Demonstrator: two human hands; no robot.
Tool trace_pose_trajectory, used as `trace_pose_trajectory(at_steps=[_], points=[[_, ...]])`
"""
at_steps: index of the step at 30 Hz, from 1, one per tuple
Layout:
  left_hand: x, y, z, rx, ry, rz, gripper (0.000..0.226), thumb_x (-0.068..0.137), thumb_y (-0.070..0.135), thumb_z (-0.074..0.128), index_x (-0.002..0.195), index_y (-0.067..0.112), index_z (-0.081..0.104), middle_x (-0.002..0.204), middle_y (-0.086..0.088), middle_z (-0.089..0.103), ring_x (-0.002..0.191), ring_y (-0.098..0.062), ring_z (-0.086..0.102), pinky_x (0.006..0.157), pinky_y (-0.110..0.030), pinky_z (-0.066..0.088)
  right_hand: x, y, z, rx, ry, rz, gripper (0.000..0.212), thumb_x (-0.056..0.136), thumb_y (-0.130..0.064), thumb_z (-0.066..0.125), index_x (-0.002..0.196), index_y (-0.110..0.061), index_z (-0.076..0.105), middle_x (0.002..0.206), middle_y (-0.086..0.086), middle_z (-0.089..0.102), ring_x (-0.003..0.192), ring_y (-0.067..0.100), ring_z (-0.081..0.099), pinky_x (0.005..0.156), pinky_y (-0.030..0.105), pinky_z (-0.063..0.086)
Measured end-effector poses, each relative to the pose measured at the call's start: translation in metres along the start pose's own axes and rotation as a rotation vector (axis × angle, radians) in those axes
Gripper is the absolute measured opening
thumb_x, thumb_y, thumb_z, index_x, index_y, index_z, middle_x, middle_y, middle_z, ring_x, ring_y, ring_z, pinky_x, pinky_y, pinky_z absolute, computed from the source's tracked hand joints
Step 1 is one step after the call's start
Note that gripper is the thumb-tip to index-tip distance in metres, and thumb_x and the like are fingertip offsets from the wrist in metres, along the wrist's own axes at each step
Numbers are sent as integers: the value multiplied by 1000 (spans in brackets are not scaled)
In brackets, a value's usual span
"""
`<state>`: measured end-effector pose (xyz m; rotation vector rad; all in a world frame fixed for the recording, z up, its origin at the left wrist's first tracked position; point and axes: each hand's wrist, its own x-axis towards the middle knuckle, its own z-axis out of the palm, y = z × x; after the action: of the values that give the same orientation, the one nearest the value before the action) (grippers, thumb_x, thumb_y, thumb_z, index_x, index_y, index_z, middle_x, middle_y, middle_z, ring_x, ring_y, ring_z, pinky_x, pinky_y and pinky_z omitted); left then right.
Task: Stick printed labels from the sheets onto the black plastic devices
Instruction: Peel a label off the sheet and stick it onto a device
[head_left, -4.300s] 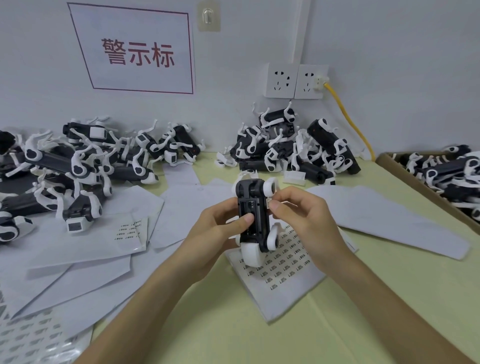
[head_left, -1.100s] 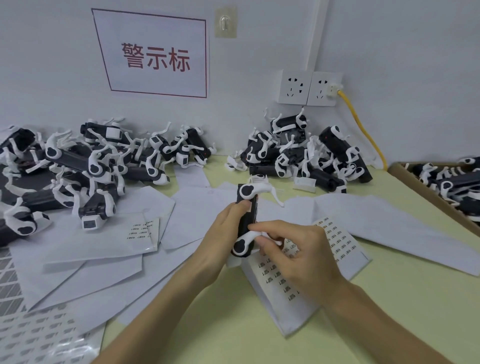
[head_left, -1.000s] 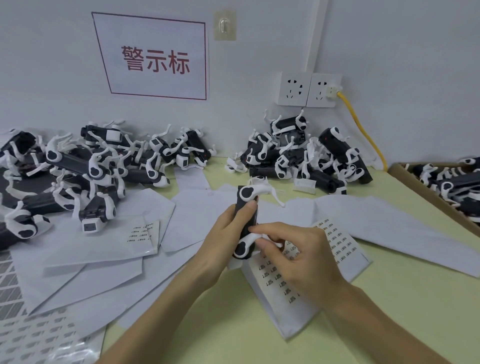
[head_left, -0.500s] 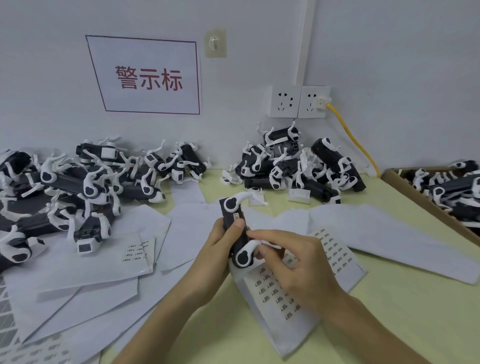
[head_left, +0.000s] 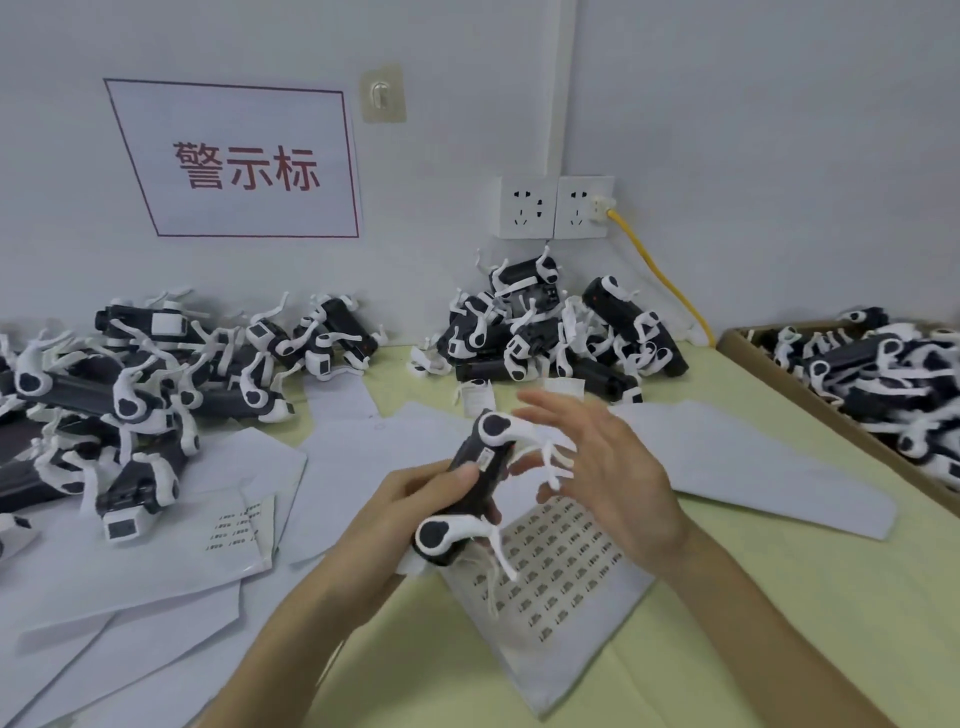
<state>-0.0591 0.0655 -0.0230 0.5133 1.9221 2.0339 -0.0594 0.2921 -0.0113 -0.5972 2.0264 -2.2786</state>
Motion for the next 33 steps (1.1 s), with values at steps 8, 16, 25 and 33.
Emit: trace_pose_trajectory(at_steps=[8,16,25,33], points=[[0,0,1,198,231,-85,71,91,74,38,88,17,82,93,-7,78,81,-22,71,83,-40,48,-4,-2,-2,-350,-150,119,36,91,-37,65,127,-34,65,122,-4,64,91,36,70,92,54,49],[3,2,-6,-8,521,8,56,110,43,30,99,8,72,97,-9,77,86,-28,75,83,-45,55,0,-24,-52,221,289,42,38,96,-46,59,110,-13,70,123,18,69,95,35,74,82,44,63],[2,6,-2,24,568,29,41,109,33,37,105,14,72,103,-3,77,89,-23,75,82,-40,55,0,-17,-73,347,611,101,38,103,-33,49,135,-14,57,129,9,69,103,29,74,84,39,52],[2,10,-22,-281,840,31,24,105,22,51,129,18,50,123,-5,67,101,-21,72,82,-37,57,4,-5,-45,34,483,164,22,102,-18,51,108,-16,73,98,3,76,75,17,70,70,30,48]])
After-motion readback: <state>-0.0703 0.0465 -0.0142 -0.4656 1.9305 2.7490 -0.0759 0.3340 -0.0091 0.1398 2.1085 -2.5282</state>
